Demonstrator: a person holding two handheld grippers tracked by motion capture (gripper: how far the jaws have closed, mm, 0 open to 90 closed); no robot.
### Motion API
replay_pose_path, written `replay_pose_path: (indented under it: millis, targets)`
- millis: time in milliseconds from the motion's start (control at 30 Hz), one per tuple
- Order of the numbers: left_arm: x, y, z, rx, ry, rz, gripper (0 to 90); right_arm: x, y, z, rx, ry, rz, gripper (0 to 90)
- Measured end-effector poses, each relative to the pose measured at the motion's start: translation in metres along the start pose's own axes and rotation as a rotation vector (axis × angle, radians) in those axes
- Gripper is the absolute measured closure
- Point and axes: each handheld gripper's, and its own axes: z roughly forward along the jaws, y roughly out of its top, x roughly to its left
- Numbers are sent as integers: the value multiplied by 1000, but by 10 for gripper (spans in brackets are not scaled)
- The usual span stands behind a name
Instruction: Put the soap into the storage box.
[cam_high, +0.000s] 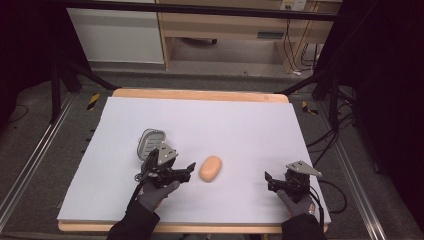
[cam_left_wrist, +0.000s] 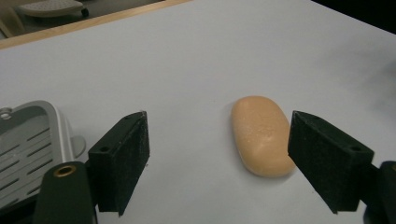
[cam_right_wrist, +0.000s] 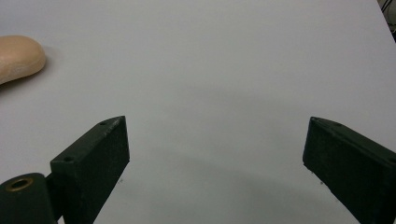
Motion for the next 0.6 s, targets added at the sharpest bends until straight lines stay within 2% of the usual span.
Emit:
replay_pose_path:
  millis: [267,567,600]
  targets:
    - [-9,4,12,25,-15,25,201,0,0,0,5,1,6,74]
    - [-19,6,25,47,-29,36,199,0,0,0,6,1,7,74]
    - [-21,6,28,46,-35,32,198,0,-1,1,6,-5,-5,74]
